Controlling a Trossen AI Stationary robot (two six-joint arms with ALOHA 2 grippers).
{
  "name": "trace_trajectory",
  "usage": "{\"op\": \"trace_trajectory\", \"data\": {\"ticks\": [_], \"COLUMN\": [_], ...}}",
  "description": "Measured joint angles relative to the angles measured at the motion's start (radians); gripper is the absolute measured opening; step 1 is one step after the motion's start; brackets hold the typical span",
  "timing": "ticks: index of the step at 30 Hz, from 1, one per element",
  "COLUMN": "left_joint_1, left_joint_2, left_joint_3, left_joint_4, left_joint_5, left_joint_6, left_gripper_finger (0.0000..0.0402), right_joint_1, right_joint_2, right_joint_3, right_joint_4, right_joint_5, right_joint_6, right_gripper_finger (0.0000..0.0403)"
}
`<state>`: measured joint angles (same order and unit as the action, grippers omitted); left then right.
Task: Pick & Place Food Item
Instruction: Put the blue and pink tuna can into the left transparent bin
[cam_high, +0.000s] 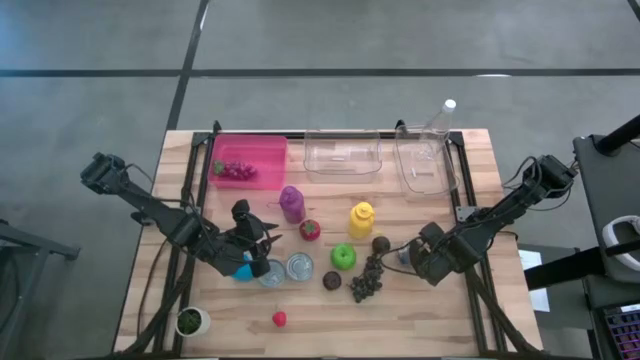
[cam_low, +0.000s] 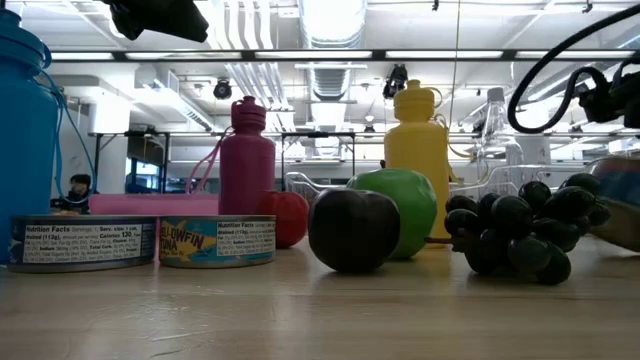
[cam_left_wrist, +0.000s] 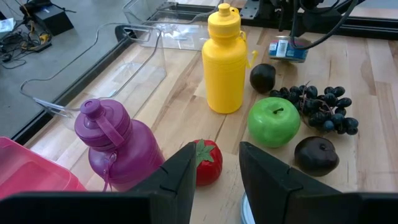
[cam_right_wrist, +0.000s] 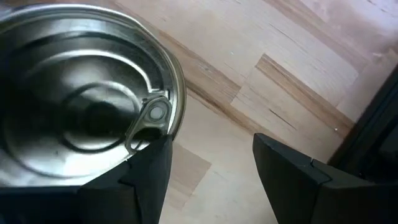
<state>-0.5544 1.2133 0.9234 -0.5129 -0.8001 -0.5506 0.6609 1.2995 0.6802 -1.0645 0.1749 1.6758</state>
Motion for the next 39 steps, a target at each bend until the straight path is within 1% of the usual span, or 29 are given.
{"op": "trace_trajectory", "data": {"ticks": [11,20,30,35,39], "left_joint_1": [0.0,0.0,0.0,0.0,0.0], "left_joint_2": [0.0,0.0,0.0,0.0,0.0], "left_joint_3": [0.0,0.0,0.0,0.0,0.0], "left_joint_4": [0.0,0.0,0.0,0.0,0.0], "left_joint_5": [0.0,0.0,0.0,0.0,0.0], "left_joint_6": [0.0,0.0,0.0,0.0,0.0], "left_gripper_finger": [0.0123,0.0124,0.0123,0.0123,0.0123], "right_joint_1": [0.0,0.0,0.0,-0.001,0.0], "right_joint_2": [-0.001,-0.001,-0.002,-0.001,-0.001], "right_joint_3": [-0.055,-0.07,-0.103,-0.115,-0.12], "right_joint_4": [0.059,0.074,0.081,0.084,0.085], "right_joint_5": [0.0,-0.001,-0.092,-0.121,-0.132], "right_joint_6": [0.019,0.031,0.111,0.153,0.154], "right_gripper_finger": [0.0224,0.0224,0.0224,0.0224,0.0224]}}
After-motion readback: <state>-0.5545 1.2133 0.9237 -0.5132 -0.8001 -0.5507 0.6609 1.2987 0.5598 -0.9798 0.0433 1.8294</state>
